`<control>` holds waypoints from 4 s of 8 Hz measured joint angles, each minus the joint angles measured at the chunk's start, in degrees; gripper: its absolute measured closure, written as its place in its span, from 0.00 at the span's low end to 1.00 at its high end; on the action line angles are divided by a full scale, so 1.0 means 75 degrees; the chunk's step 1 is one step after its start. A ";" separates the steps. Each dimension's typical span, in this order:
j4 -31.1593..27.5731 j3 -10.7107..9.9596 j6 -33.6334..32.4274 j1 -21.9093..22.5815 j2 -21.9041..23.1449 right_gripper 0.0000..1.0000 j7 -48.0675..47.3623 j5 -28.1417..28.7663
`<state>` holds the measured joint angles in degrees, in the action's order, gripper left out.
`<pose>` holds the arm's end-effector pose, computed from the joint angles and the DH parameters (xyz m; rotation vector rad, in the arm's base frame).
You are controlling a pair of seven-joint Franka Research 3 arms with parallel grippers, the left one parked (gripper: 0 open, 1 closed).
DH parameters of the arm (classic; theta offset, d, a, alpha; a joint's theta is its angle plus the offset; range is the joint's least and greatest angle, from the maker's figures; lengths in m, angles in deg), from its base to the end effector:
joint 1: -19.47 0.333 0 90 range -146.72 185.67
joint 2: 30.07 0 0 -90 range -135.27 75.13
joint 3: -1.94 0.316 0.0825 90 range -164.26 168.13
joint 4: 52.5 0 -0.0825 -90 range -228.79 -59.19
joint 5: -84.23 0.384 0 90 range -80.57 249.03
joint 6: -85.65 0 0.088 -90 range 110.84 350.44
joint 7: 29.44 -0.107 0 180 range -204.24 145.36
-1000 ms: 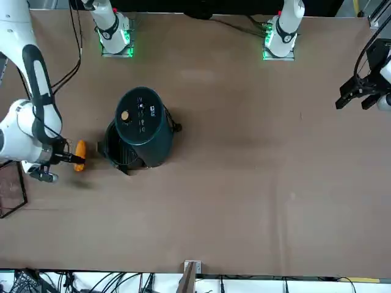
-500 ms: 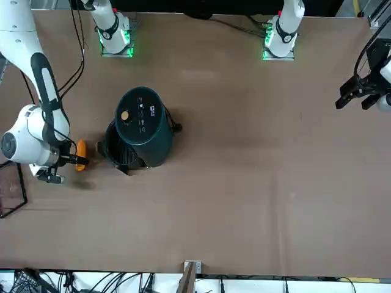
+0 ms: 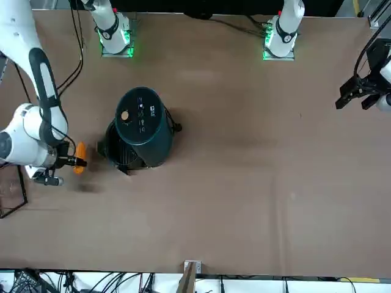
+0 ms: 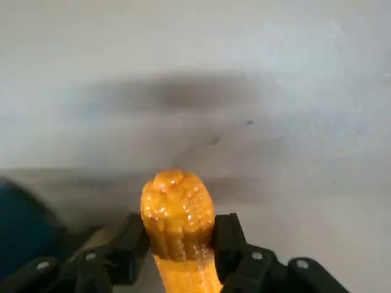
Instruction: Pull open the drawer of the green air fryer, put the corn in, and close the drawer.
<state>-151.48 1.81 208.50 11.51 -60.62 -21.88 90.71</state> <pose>0.6496 -0.0874 0.2661 -3.0303 0.1151 0.1565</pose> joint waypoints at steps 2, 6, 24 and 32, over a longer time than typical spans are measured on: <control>0.0266 0.0026 -0.0873 0.0481 0.0647 0.41 -0.0575 0.0010; 0.0318 0.0065 -0.1326 0.1709 0.0978 0.41 -0.2219 0.0583; 0.0149 -0.0185 -0.2253 0.0877 0.0772 0.00 -0.5770 0.1338; -0.0230 -0.0168 -0.1896 0.0196 0.0227 0.00 -0.7543 0.2415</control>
<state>-153.20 0.55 194.28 12.98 -58.92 -78.46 108.82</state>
